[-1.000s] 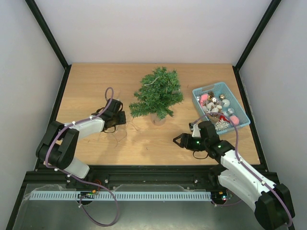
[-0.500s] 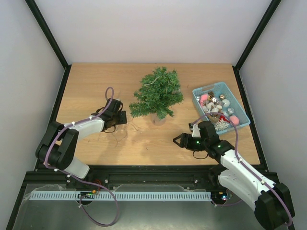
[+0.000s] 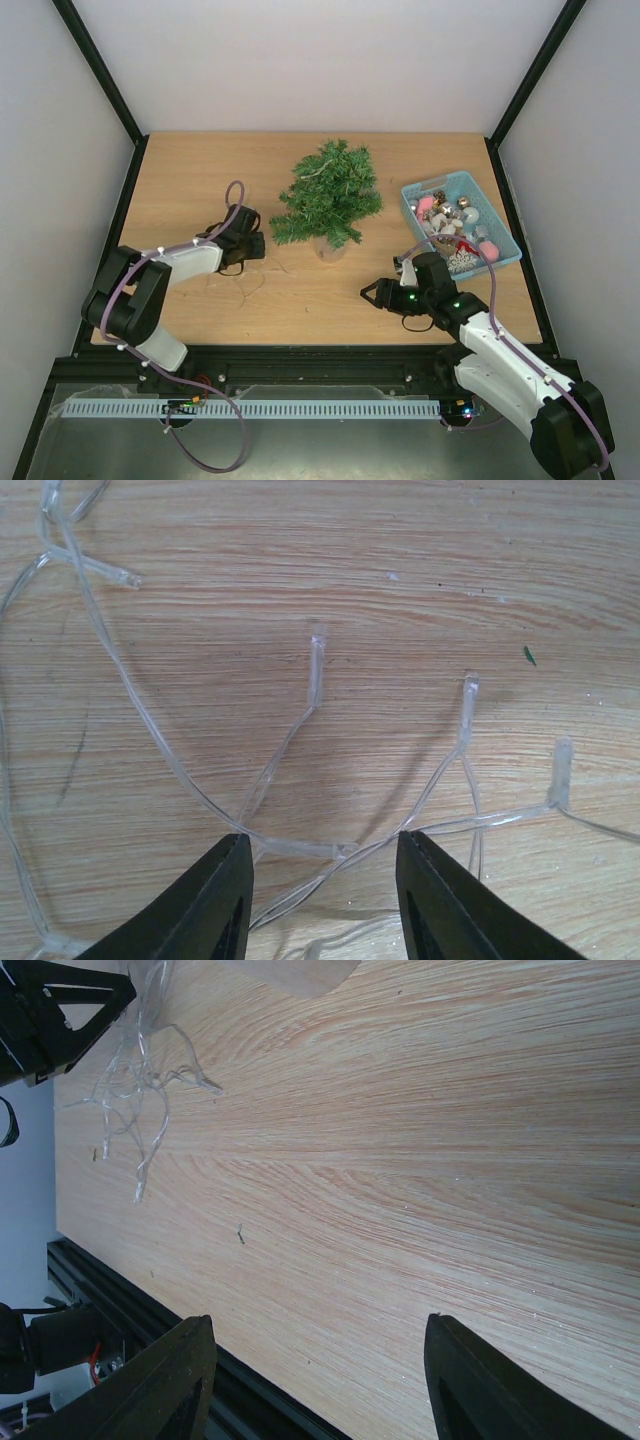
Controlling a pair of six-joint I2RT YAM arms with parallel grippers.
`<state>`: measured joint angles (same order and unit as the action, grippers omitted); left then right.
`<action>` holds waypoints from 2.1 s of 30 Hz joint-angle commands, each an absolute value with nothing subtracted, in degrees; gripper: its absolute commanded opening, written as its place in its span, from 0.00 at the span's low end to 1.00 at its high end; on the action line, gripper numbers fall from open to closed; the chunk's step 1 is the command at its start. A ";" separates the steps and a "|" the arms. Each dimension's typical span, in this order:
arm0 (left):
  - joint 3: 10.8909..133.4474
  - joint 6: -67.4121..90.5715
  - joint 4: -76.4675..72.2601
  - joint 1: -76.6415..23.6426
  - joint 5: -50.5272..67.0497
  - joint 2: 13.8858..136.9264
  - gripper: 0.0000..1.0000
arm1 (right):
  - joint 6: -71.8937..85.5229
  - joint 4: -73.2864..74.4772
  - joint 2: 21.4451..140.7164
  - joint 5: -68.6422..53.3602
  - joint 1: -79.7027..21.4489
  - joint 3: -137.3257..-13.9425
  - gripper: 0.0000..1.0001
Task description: Decorate the small christmas tree
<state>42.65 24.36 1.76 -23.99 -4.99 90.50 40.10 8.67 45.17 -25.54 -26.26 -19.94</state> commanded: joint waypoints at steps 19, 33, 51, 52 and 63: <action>43.71 26.15 6.86 -24.43 -6.48 85.75 0.05 | 40.69 8.32 45.34 -26.81 -26.08 -19.37 0.59; 40.87 33.23 22.69 -24.48 1.35 67.20 0.07 | 41.39 9.01 42.44 -27.72 -26.08 -17.69 0.59; 41.42 36.86 33.60 -25.22 13.29 51.51 0.12 | 45.71 6.26 42.78 -20.38 -39.24 -19.32 0.58; 41.15 36.64 34.19 -25.22 12.23 51.34 0.14 | 46.23 5.32 43.34 -18.99 -40.50 -19.42 0.58; 40.58 42.62 29.88 -25.07 8.34 51.18 0.35 | 43.40 -3.27 65.40 3.78 -60.37 -32.59 0.55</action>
<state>39.18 39.22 30.83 -24.97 10.72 52.27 46.11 1.17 58.04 -7.42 -55.18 -25.96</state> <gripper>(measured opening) 0.340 0.556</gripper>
